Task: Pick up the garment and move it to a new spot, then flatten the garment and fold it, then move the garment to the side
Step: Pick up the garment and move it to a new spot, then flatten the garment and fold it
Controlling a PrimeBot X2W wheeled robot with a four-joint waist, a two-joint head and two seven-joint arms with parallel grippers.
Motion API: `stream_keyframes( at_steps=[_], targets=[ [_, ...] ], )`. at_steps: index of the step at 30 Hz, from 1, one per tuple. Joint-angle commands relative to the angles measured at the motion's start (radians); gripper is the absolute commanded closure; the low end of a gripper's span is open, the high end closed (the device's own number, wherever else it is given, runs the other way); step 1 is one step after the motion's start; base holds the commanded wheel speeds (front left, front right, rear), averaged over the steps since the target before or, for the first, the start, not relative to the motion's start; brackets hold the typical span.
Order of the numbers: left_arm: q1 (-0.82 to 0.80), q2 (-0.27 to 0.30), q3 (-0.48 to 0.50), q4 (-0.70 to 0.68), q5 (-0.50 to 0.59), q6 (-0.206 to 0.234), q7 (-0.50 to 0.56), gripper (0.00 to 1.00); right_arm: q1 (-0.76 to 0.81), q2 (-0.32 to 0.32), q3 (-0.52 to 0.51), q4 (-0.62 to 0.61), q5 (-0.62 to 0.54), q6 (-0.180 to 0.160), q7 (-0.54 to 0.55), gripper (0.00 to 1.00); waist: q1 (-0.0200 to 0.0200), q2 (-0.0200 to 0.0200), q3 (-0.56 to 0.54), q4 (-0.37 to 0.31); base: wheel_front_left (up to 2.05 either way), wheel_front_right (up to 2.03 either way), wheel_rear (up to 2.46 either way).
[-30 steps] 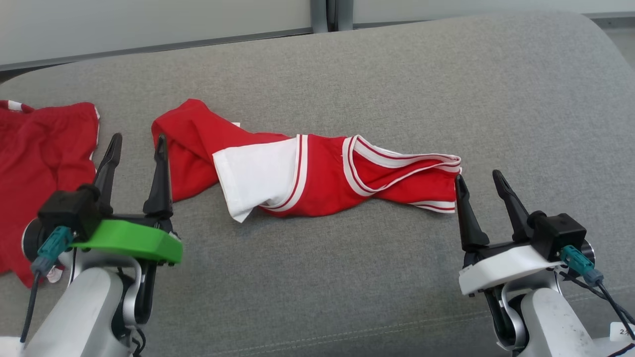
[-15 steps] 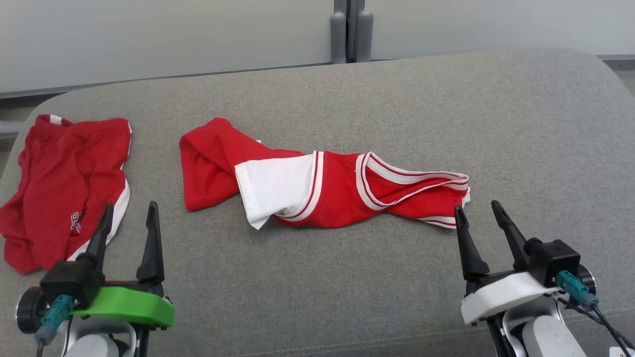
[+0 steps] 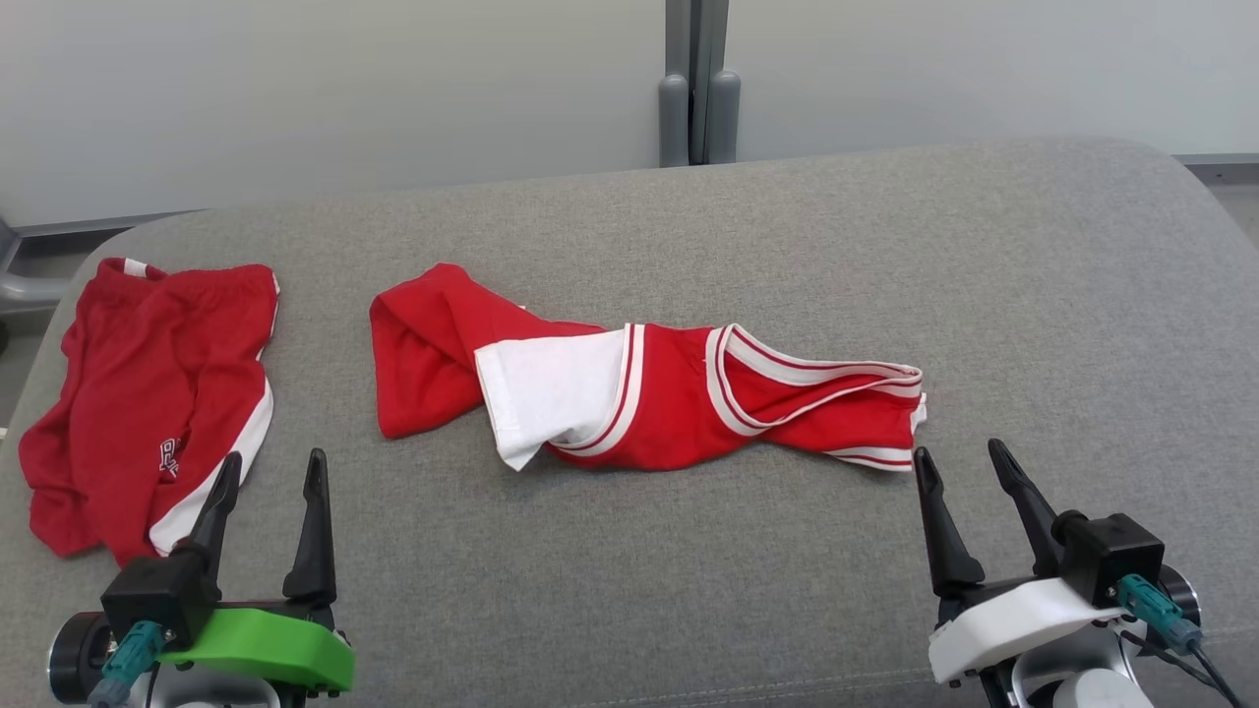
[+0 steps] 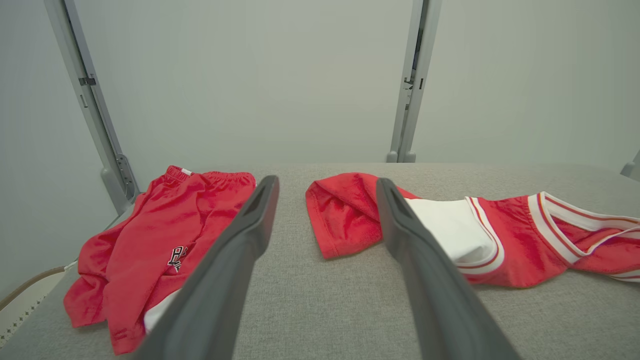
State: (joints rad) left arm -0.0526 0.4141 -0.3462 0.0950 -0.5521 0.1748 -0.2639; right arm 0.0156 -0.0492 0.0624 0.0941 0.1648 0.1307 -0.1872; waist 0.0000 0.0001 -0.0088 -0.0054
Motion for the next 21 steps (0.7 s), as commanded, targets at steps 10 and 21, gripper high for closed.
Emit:
stream_keyframes(
  at_steps=[10, 21],
  targets=[
    [-0.007, -0.004, 0.001, 0.007, 0.002, 0.004, 0.000, 0.00, 0.023, -0.003, -0.007, -0.031, -0.003, 0.000, 0.014, 0.00, 0.0000, -0.0001, 0.000, 0.008, 0.00, 0.00, 0.00],
    [-0.031, 0.000, -0.009, 0.028, -0.001, -0.005, 0.002, 0.00, 0.017, -0.003, -0.006, -0.033, 0.004, 0.000, 0.021, 0.00, 0.0000, -0.0001, 0.000, 0.029, 0.00, 0.00, 0.00]
  ],
)
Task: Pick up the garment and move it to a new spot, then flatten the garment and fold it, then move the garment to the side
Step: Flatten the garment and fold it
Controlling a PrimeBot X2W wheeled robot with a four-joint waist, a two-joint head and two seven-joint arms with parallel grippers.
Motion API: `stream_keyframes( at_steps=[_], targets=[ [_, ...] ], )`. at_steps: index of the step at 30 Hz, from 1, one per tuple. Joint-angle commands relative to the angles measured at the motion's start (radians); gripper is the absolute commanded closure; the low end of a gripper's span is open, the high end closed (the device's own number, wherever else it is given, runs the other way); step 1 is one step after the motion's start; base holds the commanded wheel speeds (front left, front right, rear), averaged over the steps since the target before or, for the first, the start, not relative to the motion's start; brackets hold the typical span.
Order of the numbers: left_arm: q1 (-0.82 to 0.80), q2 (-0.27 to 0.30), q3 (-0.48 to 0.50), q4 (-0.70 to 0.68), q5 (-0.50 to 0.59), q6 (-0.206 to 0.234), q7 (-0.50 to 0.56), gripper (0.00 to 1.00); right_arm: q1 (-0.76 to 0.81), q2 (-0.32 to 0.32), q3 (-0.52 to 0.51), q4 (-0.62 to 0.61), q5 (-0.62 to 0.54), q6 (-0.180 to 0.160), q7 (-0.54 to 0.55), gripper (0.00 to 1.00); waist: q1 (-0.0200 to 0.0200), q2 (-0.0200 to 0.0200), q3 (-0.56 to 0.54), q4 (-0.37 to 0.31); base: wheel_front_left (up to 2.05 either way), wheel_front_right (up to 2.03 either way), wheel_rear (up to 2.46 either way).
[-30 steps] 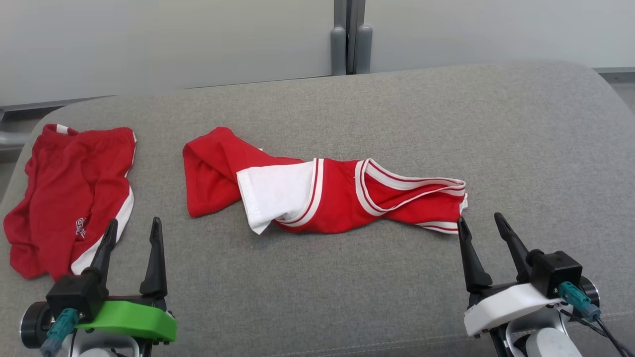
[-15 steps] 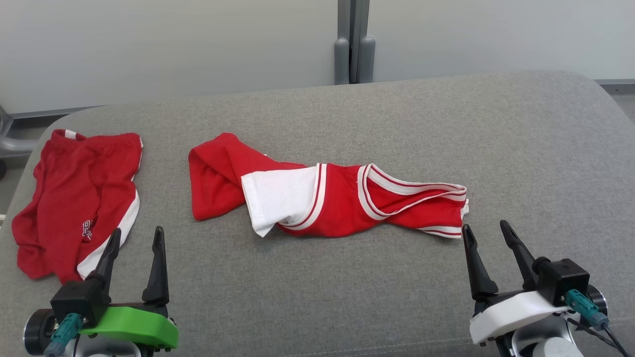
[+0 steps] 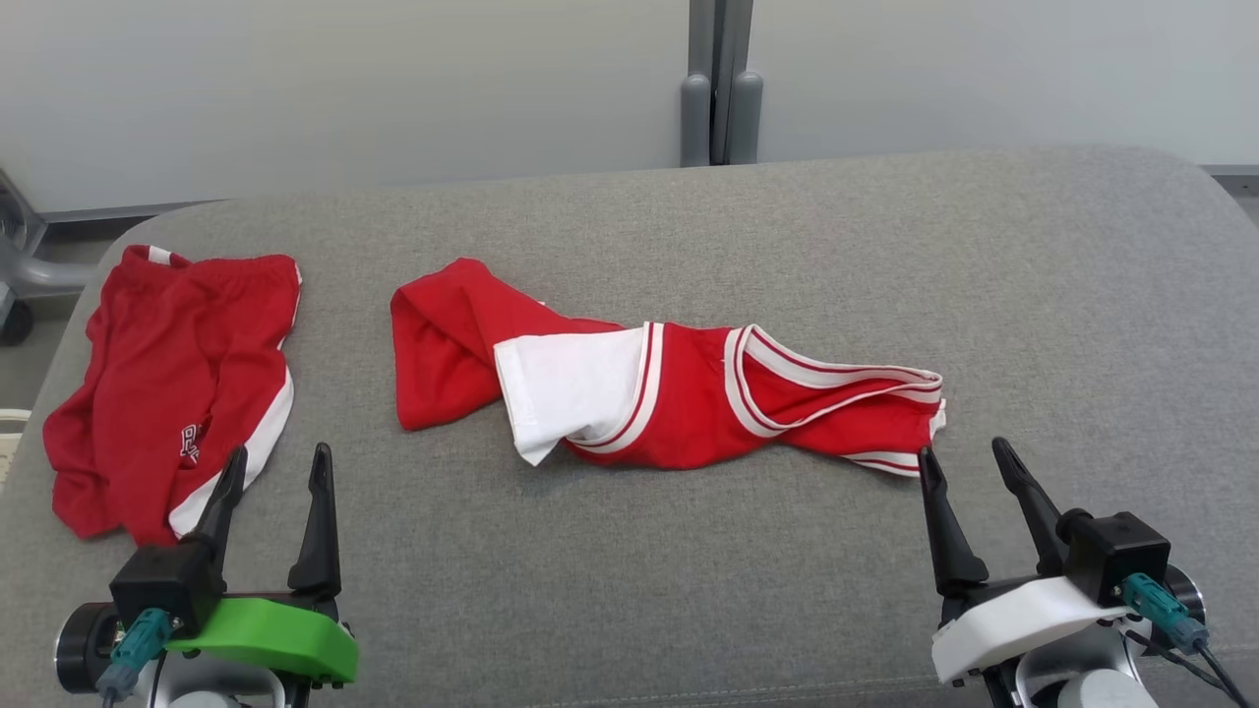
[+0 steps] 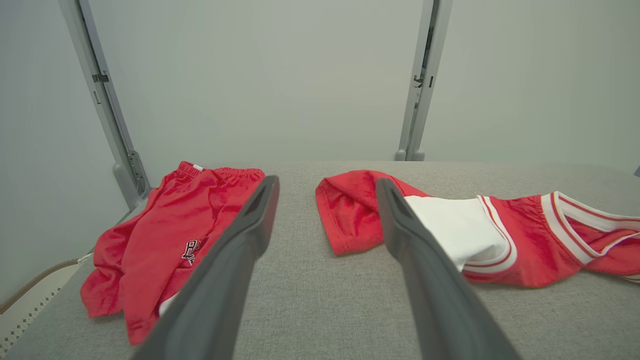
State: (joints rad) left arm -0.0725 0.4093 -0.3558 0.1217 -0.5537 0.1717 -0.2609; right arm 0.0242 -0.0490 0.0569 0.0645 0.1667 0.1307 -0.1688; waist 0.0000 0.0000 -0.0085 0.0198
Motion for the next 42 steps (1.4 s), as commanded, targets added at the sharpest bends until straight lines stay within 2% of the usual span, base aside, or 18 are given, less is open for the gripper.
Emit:
stream_keyframes(
  at_steps=[1, 5, 8, 14, 21, 22, 23, 26, 27, 28, 29, 42],
  targets=[
    [-0.014, 0.005, -0.001, 0.002, 0.002, -0.002, 0.000, 0.00, 0.006, -0.003, 0.001, -0.001, 0.004, 0.000, 0.004, 0.00, 0.0000, 0.0000, 0.000, 0.008, 0.00, 0.00, 0.00],
    [-0.038, -0.007, -0.018, 0.001, 0.006, -0.009, 0.008, 0.00, -0.035, -0.010, 0.018, 0.010, 0.003, 0.000, 0.032, 0.00, 0.0000, 0.0000, 0.009, 0.057, 0.00, 0.00, 0.00],
    [-0.060, -0.018, -0.030, -0.003, 0.013, -0.013, 0.010, 0.00, -0.079, -0.044, 0.059, 0.028, 0.025, 0.000, 0.072, 0.00, 0.0000, 0.0000, 0.026, 0.108, 0.00, 0.00, 0.00],
    [-0.120, -0.059, -0.062, 0.026, 0.015, -0.046, 0.004, 0.00, -0.224, -0.183, 0.189, 0.074, 0.109, 0.000, 0.182, 0.00, 0.0000, 0.0000, 0.096, 0.262, 0.00, 0.00, 0.00],
    [-0.178, -0.115, -0.082, 0.059, 0.033, -0.084, -0.004, 0.00, -0.410, -0.327, 0.303, 0.135, 0.199, 0.000, 0.285, 0.00, 0.0000, 0.0000, 0.190, 0.387, 0.00, 0.00, 0.00],
    [-0.185, -0.124, -0.085, 0.066, 0.035, -0.091, -0.005, 0.00, -0.437, -0.349, 0.326, 0.150, 0.210, 0.000, 0.301, 0.00, 0.0000, 0.0000, 0.201, 0.402, 0.00, 0.00, 0.00],
    [-0.201, -0.141, -0.085, 0.077, 0.041, -0.103, -0.005, 0.00, -0.492, -0.385, 0.390, 0.173, 0.242, 0.000, 0.324, 0.00, 0.0000, 0.0000, 0.221, 0.425, 0.00, 0.00, 0.00],
    [-0.220, -0.172, -0.081, 0.089, 0.053, -0.121, -0.006, 0.00, -0.572, -0.435, 0.478, 0.219, 0.290, 0.000, 0.353, 0.00, 0.0000, 0.0000, 0.246, 0.452, 0.00, 0.00, 0.00],
    [-0.220, -0.172, -0.081, 0.089, 0.053, -0.121, -0.006, 0.00, -0.572, -0.435, 0.478, 0.219, 0.290, 0.000, 0.353, 0.00, 0.0000, 0.0000, 0.246, 0.452, 0.00, 0.00, 0.00],
    [-0.226, -0.191, -0.076, 0.097, 0.062, -0.132, -0.005, 0.00, -0.624, -0.457, 0.538, 0.248, 0.320, 0.000, 0.366, 0.00, 0.0000, 0.0000, 0.260, 0.465, 0.00, 0.00, 0.00],
    [-0.226, -0.191, -0.076, 0.097, 0.062, -0.132, -0.005, 0.00, -0.624, -0.457, 0.538, 0.248, 0.320, 0.000, 0.366, 0.00, 0.0000, 0.0000, 0.260, 0.465, 0.00, 0.00, 0.00],
    [-0.276, -0.304, -0.052, 0.154, 0.135, -0.226, -0.005, 0.00, -0.902, -0.516, 0.869, 0.409, 0.492, 0.000, 0.371, 0.00, 0.0000, 0.0000, 0.320, 0.515, 0.00, 0.00, 0.00]
  ],
)
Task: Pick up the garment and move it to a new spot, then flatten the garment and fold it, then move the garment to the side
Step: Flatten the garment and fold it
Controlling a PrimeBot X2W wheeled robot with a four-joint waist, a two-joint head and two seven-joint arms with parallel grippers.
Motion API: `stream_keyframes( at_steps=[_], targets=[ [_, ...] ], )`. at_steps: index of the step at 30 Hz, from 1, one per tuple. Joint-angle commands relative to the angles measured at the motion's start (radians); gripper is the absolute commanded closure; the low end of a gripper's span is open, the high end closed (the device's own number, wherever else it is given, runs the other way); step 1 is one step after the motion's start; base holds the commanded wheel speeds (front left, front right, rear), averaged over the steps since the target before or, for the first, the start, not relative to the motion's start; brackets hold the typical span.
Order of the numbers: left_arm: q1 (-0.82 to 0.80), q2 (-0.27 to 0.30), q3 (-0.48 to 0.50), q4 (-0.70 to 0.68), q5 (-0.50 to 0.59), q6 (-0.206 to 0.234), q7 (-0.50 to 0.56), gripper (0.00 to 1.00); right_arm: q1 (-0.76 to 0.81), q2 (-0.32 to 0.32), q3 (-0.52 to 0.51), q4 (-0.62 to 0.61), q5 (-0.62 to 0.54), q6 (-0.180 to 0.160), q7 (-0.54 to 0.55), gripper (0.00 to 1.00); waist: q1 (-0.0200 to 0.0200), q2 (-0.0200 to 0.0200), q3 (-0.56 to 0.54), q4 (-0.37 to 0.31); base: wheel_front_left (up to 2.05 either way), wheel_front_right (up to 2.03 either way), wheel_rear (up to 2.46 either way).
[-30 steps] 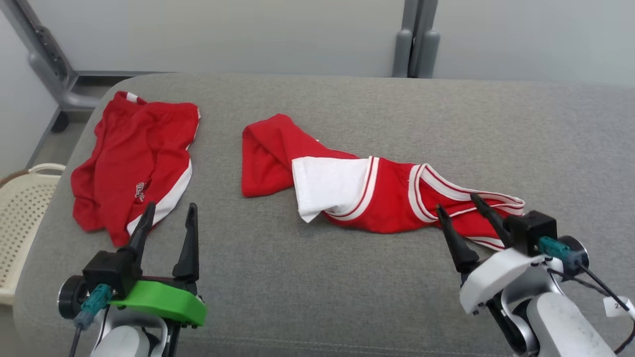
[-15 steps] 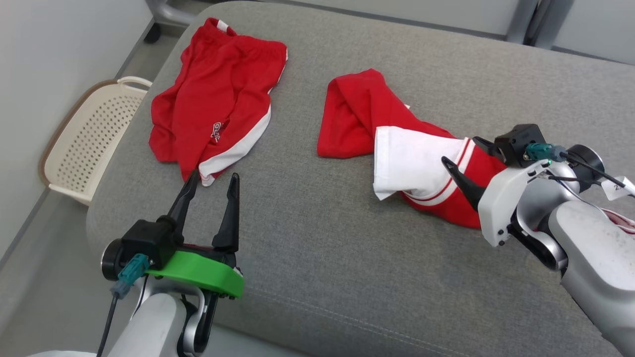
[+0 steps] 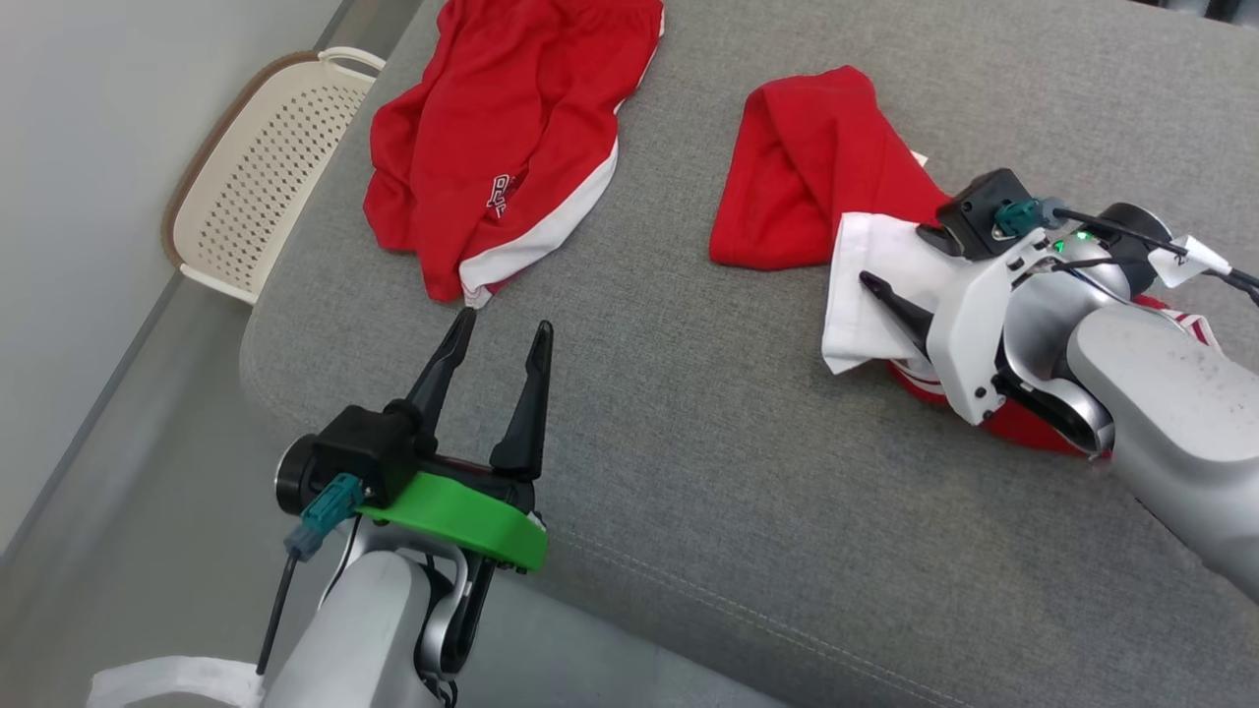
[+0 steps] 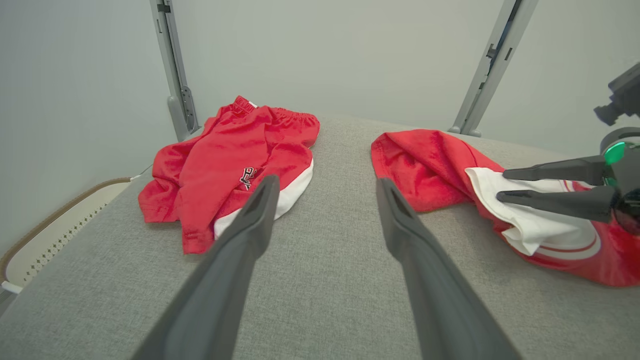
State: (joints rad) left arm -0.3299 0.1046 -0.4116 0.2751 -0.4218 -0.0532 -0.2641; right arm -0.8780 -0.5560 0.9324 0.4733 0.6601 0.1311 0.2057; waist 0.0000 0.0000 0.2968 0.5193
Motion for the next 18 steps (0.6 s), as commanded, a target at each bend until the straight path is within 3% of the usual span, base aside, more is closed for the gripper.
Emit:
stream_keyframes(
  at_steps=[1, 10, 11, 12, 13, 14, 15, 18],
  targets=[
    [-0.021, -0.006, 0.004, 0.005, 0.007, -0.007, -0.002, 0.00, -0.018, -0.011, 0.011, 0.009, 0.008, -0.001, -0.008, 0.00, 0.0000, 0.0000, 0.018, 0.017, 0.00, 0.00, 0.00],
    [-0.033, -0.042, 0.012, 0.030, 0.040, -0.036, -0.002, 0.00, -0.118, -0.015, 0.159, 0.071, 0.096, -0.001, -0.056, 0.00, 0.0000, 0.0000, 0.024, 0.024, 0.00, 0.00, 0.00],
    [-0.031, -0.044, 0.014, 0.032, 0.044, -0.037, -0.002, 0.00, -0.123, -0.015, 0.171, 0.071, 0.108, -0.001, -0.065, 0.15, 0.0000, 0.0000, 0.023, 0.021, 0.00, 0.00, 0.00],
    [-0.030, -0.045, 0.016, 0.032, 0.048, -0.038, -0.002, 0.00, -0.126, -0.018, 0.182, 0.072, 0.115, -0.001, -0.068, 0.53, 0.0000, 0.0000, 0.022, 0.018, 0.00, 0.00, 0.00],
    [-0.028, -0.045, 0.019, 0.033, 0.051, -0.040, -0.002, 0.00, -0.130, -0.022, 0.194, 0.072, 0.120, -0.001, -0.076, 0.65, 0.0000, 0.0000, 0.020, 0.014, 0.00, 0.00, 0.00],
    [-0.025, -0.046, 0.022, 0.034, 0.053, -0.042, -0.002, 0.00, -0.131, -0.021, 0.203, 0.068, 0.131, -0.001, -0.083, 0.91, 0.0000, 0.0000, 0.018, 0.009, 0.00, 0.00, 0.00],
    [-0.023, -0.047, 0.026, 0.033, 0.057, -0.041, -0.002, 0.00, -0.133, -0.020, 0.212, 0.063, 0.137, -0.001, -0.088, 1.00, 0.0000, 0.0000, 0.017, 0.004, 0.00, 0.00, 0.00],
    [-0.017, -0.048, 0.035, 0.034, 0.065, -0.045, -0.002, 0.00, -0.132, -0.029, 0.238, 0.051, 0.159, -0.001, -0.100, 1.00, 0.0000, 0.0000, 0.012, -0.012, 0.00, 0.00, 0.00]
  ],
)
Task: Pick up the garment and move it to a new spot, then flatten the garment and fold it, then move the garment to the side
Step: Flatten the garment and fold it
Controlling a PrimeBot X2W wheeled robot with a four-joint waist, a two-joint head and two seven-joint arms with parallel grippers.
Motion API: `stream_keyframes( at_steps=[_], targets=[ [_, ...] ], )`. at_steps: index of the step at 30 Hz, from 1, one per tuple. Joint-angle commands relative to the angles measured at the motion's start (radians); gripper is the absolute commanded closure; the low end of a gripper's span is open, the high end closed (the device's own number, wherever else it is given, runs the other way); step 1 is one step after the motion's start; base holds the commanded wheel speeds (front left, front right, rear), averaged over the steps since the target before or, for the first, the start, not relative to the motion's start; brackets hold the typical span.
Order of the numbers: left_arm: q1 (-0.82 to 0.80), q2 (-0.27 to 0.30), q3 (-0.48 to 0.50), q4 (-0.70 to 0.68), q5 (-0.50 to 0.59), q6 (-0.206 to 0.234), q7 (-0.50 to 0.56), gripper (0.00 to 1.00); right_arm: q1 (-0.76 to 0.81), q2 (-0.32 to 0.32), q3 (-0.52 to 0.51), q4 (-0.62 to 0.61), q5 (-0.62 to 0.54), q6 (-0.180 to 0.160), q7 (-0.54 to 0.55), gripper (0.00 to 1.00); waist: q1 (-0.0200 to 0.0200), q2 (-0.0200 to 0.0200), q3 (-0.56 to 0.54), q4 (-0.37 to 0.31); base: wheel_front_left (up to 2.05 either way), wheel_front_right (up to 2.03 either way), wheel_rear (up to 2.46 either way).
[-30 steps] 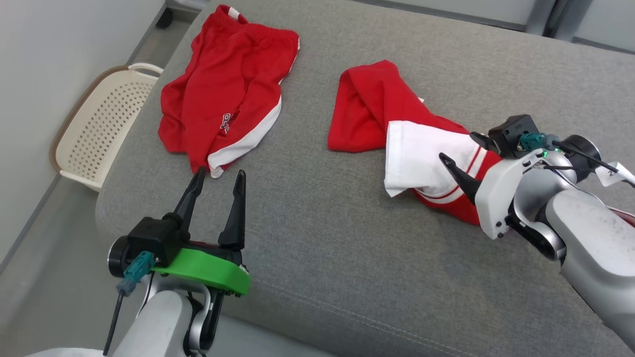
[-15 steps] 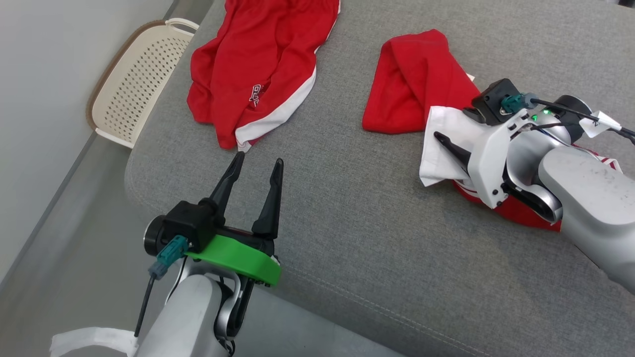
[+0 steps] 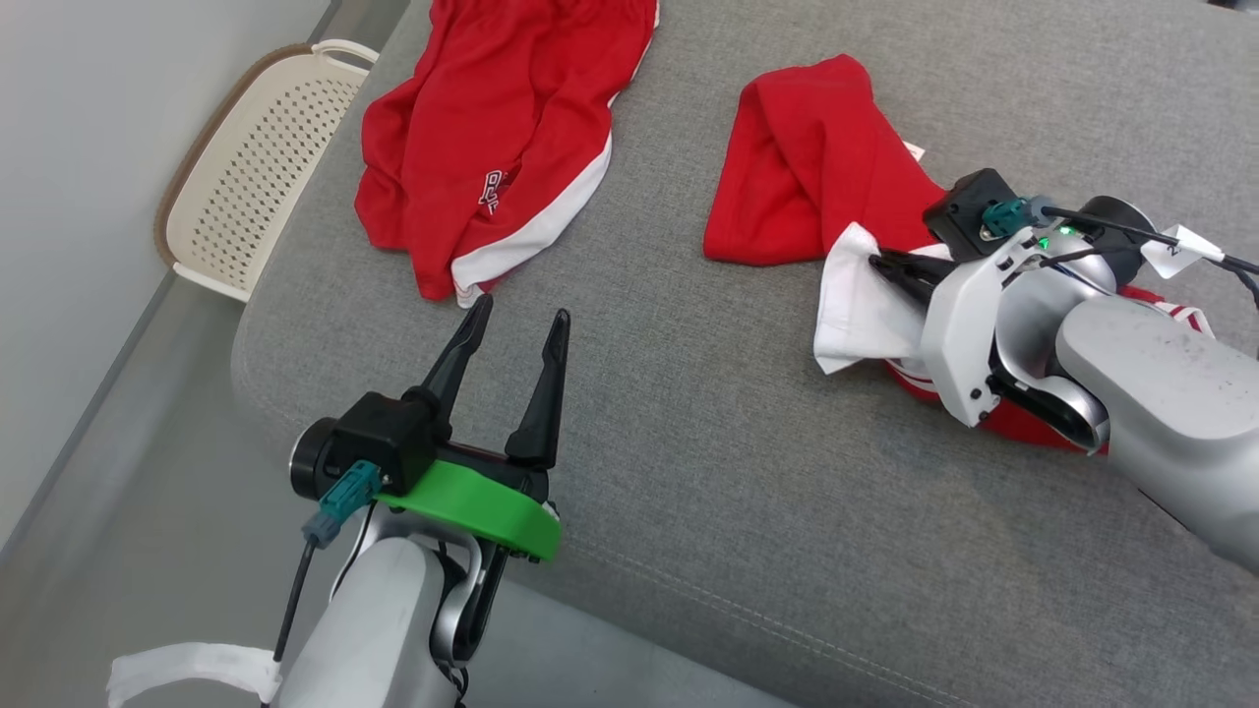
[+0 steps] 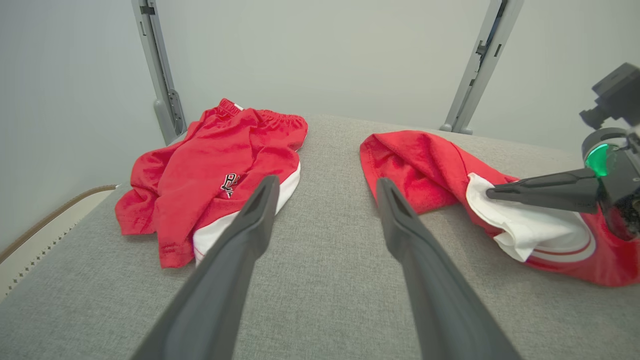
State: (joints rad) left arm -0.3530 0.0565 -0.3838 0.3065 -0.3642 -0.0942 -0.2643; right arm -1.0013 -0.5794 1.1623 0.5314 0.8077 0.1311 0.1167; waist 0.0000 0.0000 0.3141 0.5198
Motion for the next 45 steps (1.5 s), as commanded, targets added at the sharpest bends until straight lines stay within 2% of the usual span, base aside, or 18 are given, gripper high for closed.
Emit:
stream_keyframes(
  at_steps=[1, 6, 13, 20, 26, 33, 34, 39, 42, 45],
  targets=[
    [0.007, -0.001, 0.009, 0.003, 0.010, -0.005, -0.002, 0.00, -0.007, -0.009, 0.015, -0.012, 0.022, -0.001, -0.011, 1.00, 0.0000, 0.0000, -0.006, -0.017, 0.00, 0.00, 0.00],
    [0.012, -0.003, 0.017, 0.007, 0.021, -0.009, -0.002, 0.00, -0.005, -0.025, 0.024, -0.027, 0.035, -0.001, -0.059, 1.00, 0.0000, 0.0000, -0.018, -0.039, 0.00, 0.00, 0.00],
    [0.024, -0.004, 0.039, 0.009, 0.037, -0.012, -0.002, 0.00, 0.043, -0.017, -0.062, -0.020, 0.036, -0.001, -0.184, 1.00, 0.0000, 0.0000, -0.050, -0.074, 0.00, 0.00, 0.00],
    [0.049, 0.020, 0.074, 0.005, 0.058, -0.006, -0.002, 0.00, 0.178, -0.020, -0.249, -0.050, 0.016, -0.001, -0.296, 1.00, 0.0000, 0.0000, -0.090, -0.163, 0.00, 0.00, 0.00],
    [0.064, 0.047, 0.095, -0.002, 0.063, 0.000, -0.002, 0.00, 0.371, -0.010, -0.458, -0.113, -0.029, -0.001, -0.332, 1.00, 0.0000, 0.0000, -0.108, -0.261, 0.00, 0.00, 0.00],
    [0.075, 0.075, 0.108, -0.015, 0.057, 0.011, 0.005, 0.00, 0.562, 0.045, -0.703, -0.197, -0.118, -0.001, -0.310, 1.00, 0.0000, 0.0000, -0.114, -0.356, 0.00, 0.00, 0.00],
    [0.070, 0.079, 0.109, -0.021, 0.054, 0.012, 0.011, 0.00, 0.592, 0.057, -0.766, -0.224, -0.152, -0.001, -0.294, 1.00, 0.0000, 0.0000, -0.110, -0.368, 0.00, 0.00, 0.00],
    [0.060, 0.083, 0.105, -0.027, 0.051, 0.016, 0.018, 0.00, 0.632, 0.088, -0.912, -0.261, -0.233, -0.001, -0.244, 1.00, 0.0000, 0.0000, -0.106, -0.381, 0.00, 0.00, 0.00],
    [0.061, 0.087, 0.105, -0.031, 0.048, 0.018, 0.023, 0.00, 0.617, 0.104, -0.955, -0.244, -0.265, -0.001, -0.204, 1.00, 0.0000, 0.0000, -0.101, -0.388, 0.00, 0.00, 0.00],
    [0.057, 0.092, 0.103, -0.033, 0.047, 0.019, 0.032, 0.00, 0.561, 0.101, -0.935, -0.193, -0.292, -0.001, -0.176, 1.00, 0.0000, 0.0000, -0.091, -0.392, 0.00, 0.00, 0.00]
  ],
)
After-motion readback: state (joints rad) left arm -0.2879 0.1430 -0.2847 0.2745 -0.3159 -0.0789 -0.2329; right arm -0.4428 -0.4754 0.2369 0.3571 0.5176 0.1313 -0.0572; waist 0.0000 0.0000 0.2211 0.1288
